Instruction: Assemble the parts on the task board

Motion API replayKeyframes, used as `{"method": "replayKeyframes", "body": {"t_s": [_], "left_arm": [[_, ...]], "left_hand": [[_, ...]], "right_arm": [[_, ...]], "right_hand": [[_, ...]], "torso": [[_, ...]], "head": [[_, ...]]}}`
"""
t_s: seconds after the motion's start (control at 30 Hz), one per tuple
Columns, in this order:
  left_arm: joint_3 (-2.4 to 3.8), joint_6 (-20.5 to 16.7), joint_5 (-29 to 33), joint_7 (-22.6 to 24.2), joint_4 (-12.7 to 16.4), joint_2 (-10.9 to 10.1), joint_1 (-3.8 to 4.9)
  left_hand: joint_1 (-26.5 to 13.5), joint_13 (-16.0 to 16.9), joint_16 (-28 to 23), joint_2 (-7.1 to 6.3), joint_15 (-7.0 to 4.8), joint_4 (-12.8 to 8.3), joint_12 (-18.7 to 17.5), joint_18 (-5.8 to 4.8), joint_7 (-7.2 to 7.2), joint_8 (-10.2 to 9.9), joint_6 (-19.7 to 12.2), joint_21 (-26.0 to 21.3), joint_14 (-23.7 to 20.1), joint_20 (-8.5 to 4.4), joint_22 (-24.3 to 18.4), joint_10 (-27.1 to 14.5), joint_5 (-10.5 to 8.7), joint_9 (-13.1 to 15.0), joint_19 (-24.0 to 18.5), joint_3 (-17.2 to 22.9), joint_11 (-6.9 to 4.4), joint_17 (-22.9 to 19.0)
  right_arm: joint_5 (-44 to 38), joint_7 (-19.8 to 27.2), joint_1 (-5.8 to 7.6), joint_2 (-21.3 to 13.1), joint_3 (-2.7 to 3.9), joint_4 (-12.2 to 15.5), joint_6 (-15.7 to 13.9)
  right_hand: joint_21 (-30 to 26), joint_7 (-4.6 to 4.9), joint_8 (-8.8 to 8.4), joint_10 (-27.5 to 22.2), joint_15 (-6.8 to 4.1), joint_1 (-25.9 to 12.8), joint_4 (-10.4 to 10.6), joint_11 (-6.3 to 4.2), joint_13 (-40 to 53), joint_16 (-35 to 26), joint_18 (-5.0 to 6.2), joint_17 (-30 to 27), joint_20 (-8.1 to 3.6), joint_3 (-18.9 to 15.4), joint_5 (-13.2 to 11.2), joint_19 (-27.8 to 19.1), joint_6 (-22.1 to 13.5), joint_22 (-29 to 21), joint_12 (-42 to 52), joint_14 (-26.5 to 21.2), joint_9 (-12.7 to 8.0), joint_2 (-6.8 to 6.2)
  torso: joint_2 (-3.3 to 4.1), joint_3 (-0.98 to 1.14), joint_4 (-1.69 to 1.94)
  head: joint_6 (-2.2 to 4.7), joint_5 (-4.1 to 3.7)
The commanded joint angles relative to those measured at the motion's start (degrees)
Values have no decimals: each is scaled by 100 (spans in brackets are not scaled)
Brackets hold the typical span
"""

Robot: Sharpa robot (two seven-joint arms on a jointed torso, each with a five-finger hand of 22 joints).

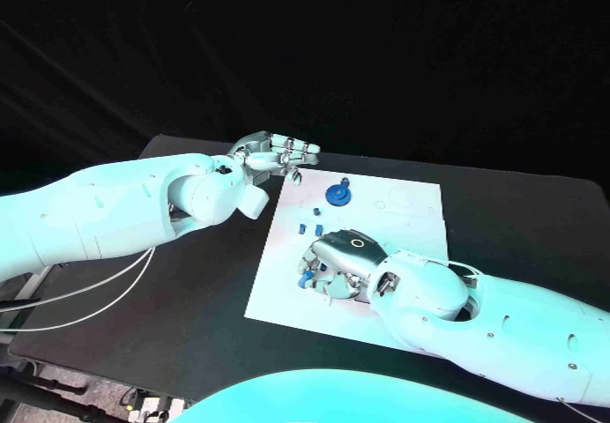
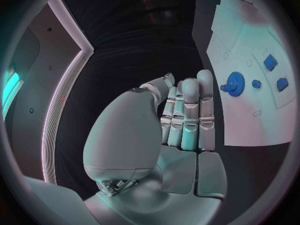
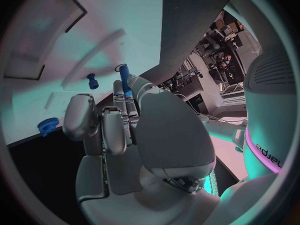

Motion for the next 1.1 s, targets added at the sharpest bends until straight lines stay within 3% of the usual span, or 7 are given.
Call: {"method": "replayKeyframes", "body": {"t_s": [0.03,0.5,0.87,1.1], "left_arm": [[3,106,-9,18,7,10,3],[3,101,-9,18,8,1,2],[3,102,-9,22,10,0,2],[3,99,-9,22,13,0,2]], "left_hand": [[11,9,-33,62,-1,-3,36,74,27,-10,-24,-14,-55,10,-9,-47,0,-4,-26,-17,11,-5],[11,9,-33,62,-1,-3,36,74,27,-10,-24,-14,-55,10,-9,-47,0,-4,-26,-17,11,-5],[11,9,-33,62,-1,-3,36,74,27,-10,-24,-14,-55,10,-9,-47,0,-4,-26,-17,11,-5],[11,9,-33,62,-1,-3,36,74,27,-10,-24,-14,-55,10,-9,-47,0,-4,-26,-17,11,-5]], "right_arm": [[-260,-209,-7,12,-2,1,78],[-318,-262,-7,1,-2,0,298],[-389,-319,-9,11,-2,17,267],[-334,-261,-10,102,-3,-15,396]], "right_hand": [[28,24,10,28,-18,30,-9,12,-5,31,-79,0,-2,34,18,34,34,402,-10,234,5,2],[29,28,8,40,-11,-14,-9,18,-8,28,-80,-10,2,34,29,36,37,408,-16,233,9,-30],[31,26,9,46,-11,-28,-5,17,-9,29,-80,-10,3,37,33,38,41,411,-17,233,12,-30],[-18,40,-23,22,0,-131,19,31,-24,18,-71,-33,11,15,27,16,-3,398,-50,228,7,-95]], "torso": [[0,-1,2],[-4,-2,5],[3,-1,6],[1,-4,3]], "head": [[-5,-1],[-6,-5],[-14,-10],[-23,-2]]}}
